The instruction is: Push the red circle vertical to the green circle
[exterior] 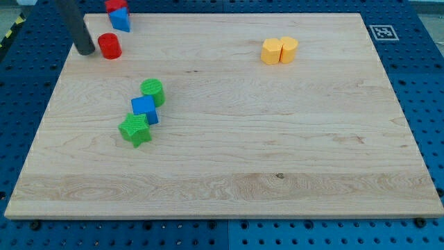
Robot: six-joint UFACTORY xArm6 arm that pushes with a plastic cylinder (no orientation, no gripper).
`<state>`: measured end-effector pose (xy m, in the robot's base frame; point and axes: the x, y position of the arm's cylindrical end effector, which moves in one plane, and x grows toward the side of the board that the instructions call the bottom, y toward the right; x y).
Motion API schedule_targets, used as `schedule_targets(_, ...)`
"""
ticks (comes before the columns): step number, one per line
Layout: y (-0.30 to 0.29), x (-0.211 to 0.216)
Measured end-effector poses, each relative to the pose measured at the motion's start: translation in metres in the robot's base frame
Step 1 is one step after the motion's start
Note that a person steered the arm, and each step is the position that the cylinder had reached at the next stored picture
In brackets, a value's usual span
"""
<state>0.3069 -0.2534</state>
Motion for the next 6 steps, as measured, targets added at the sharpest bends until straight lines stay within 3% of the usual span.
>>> schedule_targets(2, 0.060, 0.003)
schedule_targets(4, 0.067, -0.022)
schedule_targets(6, 0.107, -0.015)
